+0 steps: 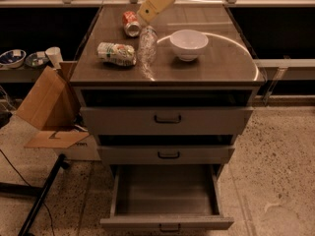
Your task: Place water bottle into bottom drawer
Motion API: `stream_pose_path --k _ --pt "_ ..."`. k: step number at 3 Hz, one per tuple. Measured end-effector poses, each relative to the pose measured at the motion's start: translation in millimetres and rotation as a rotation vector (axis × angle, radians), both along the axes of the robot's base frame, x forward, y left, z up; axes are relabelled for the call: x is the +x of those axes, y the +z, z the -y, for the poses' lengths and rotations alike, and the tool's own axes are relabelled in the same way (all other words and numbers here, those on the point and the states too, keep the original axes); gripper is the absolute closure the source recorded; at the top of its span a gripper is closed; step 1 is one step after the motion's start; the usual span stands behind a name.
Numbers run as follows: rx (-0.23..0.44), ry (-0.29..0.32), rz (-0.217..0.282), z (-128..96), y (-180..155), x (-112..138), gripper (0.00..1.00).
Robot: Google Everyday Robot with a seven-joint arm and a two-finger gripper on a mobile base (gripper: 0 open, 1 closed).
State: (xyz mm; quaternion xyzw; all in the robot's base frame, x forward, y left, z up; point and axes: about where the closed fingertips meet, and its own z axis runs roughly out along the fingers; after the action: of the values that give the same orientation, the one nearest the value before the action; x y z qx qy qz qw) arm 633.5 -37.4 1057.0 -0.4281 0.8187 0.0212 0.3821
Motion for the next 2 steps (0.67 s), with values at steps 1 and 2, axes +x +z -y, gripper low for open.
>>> stream_pose_path --k 1,2 --pt "0.041 -0.021 0.006 -18 -8 20 0.0" --pt "0.077 -0.031 0.011 -38 -15 45 0.0"
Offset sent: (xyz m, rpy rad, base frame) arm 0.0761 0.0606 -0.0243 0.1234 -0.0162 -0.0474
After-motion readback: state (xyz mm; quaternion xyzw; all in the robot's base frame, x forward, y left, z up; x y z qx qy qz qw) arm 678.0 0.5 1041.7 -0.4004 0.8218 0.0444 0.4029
